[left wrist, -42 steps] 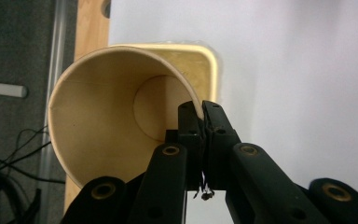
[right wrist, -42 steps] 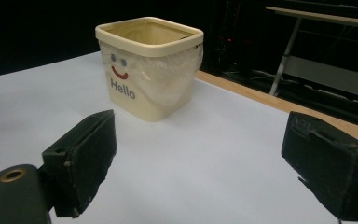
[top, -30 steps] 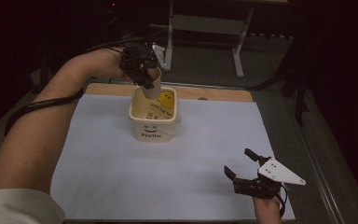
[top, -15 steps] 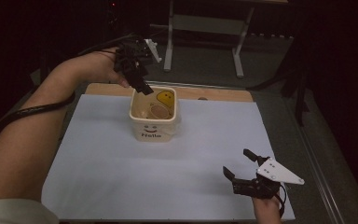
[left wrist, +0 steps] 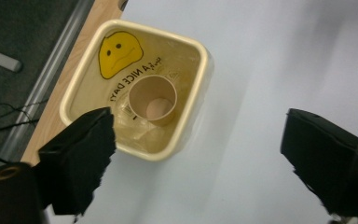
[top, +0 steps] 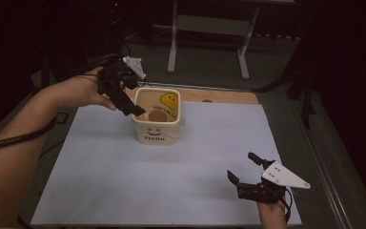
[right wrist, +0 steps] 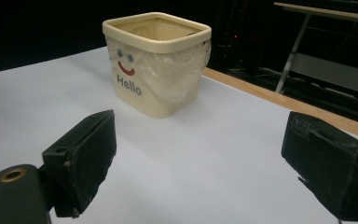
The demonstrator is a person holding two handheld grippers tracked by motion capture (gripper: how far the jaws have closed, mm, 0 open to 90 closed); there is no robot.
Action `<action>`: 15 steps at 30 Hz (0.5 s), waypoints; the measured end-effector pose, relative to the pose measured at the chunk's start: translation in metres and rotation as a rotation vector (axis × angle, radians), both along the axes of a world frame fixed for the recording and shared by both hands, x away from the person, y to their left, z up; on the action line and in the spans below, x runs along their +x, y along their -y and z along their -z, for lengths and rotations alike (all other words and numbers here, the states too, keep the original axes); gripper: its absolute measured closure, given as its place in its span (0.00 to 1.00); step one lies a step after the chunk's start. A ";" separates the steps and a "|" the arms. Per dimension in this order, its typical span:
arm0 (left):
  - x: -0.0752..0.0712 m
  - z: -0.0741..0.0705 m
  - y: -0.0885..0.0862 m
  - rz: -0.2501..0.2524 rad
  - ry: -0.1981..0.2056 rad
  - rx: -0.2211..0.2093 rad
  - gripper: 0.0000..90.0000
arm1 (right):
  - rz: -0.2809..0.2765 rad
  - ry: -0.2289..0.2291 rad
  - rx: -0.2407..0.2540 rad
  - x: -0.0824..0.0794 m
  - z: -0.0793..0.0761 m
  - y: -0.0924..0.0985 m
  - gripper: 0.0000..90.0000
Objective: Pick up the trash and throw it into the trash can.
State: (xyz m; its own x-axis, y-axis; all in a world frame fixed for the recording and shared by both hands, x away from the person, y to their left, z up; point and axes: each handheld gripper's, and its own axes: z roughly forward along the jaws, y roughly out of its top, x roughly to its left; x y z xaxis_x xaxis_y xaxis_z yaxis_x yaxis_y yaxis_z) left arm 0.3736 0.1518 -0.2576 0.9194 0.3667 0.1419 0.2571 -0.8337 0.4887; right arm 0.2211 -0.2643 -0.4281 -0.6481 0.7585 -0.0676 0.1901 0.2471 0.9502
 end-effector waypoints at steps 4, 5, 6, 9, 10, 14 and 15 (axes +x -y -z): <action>-0.011 0.012 -0.009 -0.023 -0.006 -0.012 0.05 | -0.003 -0.001 -0.002 0.000 0.000 -0.001 0.11; -0.014 0.015 -0.013 -0.023 -0.015 -0.011 0.04 | -0.003 -0.003 -0.001 0.000 0.000 -0.001 0.11; -0.017 0.019 -0.015 -0.030 -0.016 -0.026 0.02 | -0.005 -0.001 -0.003 0.000 0.000 -0.001 0.11; -0.026 0.027 -0.022 -0.030 -0.007 -0.039 0.00 | -0.005 0.000 -0.003 0.000 0.000 -0.001 0.11; -0.029 0.030 -0.025 -0.032 -0.017 -0.043 0.00 | -0.004 0.001 -0.002 0.000 0.000 -0.001 0.11; -0.037 0.038 -0.028 -0.043 -0.009 -0.061 0.00 | -0.006 -0.004 -0.005 0.000 0.000 -0.002 0.11; -0.042 0.040 -0.029 -0.039 -0.010 -0.076 0.00 | -0.006 -0.003 -0.007 0.000 0.000 -0.003 0.11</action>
